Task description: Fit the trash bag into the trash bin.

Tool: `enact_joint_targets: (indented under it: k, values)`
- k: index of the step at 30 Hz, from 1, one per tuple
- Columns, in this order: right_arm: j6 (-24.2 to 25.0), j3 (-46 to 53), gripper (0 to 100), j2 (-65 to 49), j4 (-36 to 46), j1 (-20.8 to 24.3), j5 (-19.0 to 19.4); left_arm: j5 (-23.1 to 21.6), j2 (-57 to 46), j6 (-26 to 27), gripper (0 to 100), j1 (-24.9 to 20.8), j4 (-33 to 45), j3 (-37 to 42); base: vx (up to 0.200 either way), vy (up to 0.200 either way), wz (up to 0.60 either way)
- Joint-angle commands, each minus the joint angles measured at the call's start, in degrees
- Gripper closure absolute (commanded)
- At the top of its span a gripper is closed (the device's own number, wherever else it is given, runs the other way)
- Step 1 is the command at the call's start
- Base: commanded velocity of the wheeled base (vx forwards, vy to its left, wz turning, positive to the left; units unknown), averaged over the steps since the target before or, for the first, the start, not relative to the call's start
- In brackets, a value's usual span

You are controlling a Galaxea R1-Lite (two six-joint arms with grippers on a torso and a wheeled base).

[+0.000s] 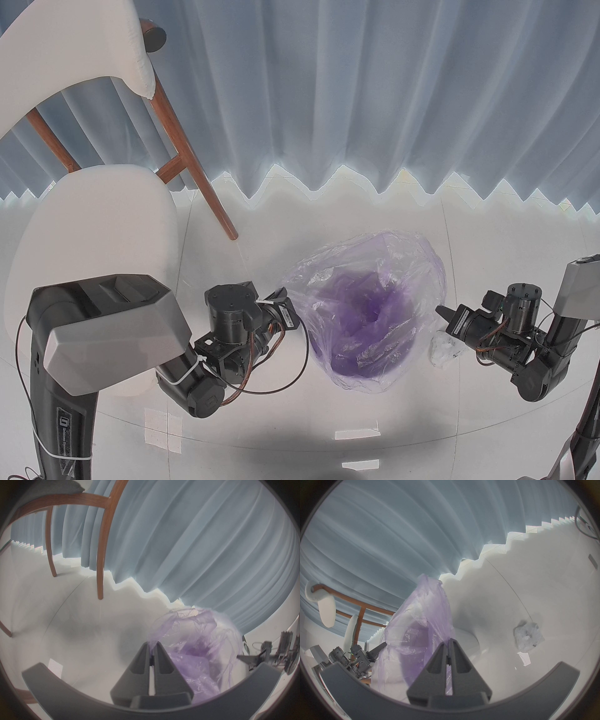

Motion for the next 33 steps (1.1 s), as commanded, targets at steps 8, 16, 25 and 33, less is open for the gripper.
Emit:
enact_joint_targets:
  k: [8,16,25,33]
  values:
    - [-4.46,0.85,100,-0.90,0.53,-5.47,0.88,-0.80,-0.97,4.36,100,0.49,4.01,4.82,0.000,0.000,0.00]
    - [-8.15,-0.29,100,1.47,6.16,-8.55,1.23,-0.36,2.54,8.67,100,1.54,3.57,5.96,0.000,0.000,0.00]
    - [-9.91,-0.38,100,3.84,6.34,-9.86,1.23,1.22,3.51,10.42,100,1.72,3.22,7.10,0.000,0.000,0.00]
    - [-11.58,0.15,100,3.58,5.72,-9.86,1.23,1.14,3.95,13.06,100,2.33,-1.79,7.28,0.000,0.000,0.00]
